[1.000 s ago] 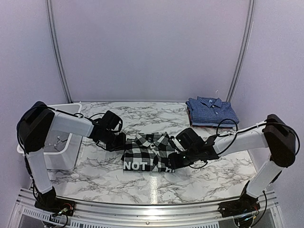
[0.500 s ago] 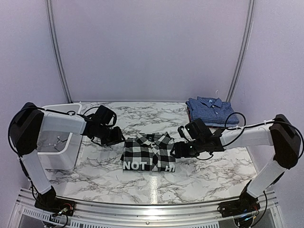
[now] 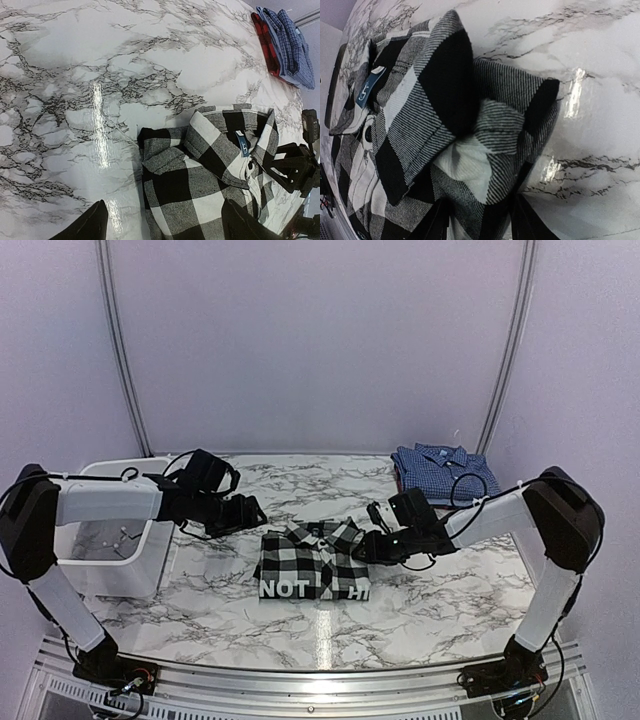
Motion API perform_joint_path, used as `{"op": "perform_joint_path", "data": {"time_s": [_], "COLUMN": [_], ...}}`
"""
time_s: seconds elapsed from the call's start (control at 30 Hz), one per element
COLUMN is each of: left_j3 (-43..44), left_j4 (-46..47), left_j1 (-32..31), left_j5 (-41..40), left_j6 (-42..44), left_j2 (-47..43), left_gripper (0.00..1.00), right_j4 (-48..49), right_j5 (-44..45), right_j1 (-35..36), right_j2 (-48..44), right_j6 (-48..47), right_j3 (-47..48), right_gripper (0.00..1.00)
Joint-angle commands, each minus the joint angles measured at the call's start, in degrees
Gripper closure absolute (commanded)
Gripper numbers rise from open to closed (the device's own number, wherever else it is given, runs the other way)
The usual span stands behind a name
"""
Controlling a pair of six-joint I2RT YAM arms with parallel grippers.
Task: Fold and stack the long sleeve shirts
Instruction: Move the square-folded shirt to the center of the board.
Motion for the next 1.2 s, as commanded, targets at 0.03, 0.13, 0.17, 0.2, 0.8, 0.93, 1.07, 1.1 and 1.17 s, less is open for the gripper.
{"op": "perform_joint_path", "data": {"time_s": [0.03,0.13,0.17,0.2,0.8,0.93,1.07,1.1,1.17], "left_j3": [-1.2,-1.7,-1.8,-2.0,-3.7,-3.4,-2.9,-2.7,-2.3], "left_j4": [-2.2,-2.1,-2.1,-2.1,-3.2,-3.4,-3.6,-3.7,-3.7], "left_j1": [0.1,0.1,0.1,0.1,0.3,0.3,0.3,0.3,0.3], "left_j5": [1.6,2.0,2.2,2.3,2.7,3.0,3.2,3.3,3.4], "left_j6": [0.8,0.7,0.6,0.5,0.9,0.9,1.2,1.2,1.3], "left_j2": [-3.8,-5.2,-5.5,-5.9,-11.2,-12.0,-12.6,-12.6,-12.7], "left_gripper": [0.18,0.17,0.17,0.17,0.16,0.16,0.15,0.15,0.15], "right_j4": [3.2,3.1,3.0,2.9,6.8,5.8,2.7,2.1,0.5], "right_j5": [-3.2,-3.1,-3.1,-2.9,3.0,5.0,7.7,8.4,10.2], "right_j1": [0.1,1.6,2.3,3.1,20.1,20.2,19.5,19.2,18.2], "right_j2": [3.0,4.5,5.2,6.0,18.5,17.1,13.8,12.2,9.5], "right_j6": [0.6,1.2,1.4,1.8,14.1,13.8,11.8,11.1,9.8], "right_j3": [2.8,4.1,4.9,5.8,21.1,20.7,20.5,20.1,19.2], "right_gripper": [0.63,0.64,0.64,0.64,0.68,0.64,0.54,0.51,0.44]}}
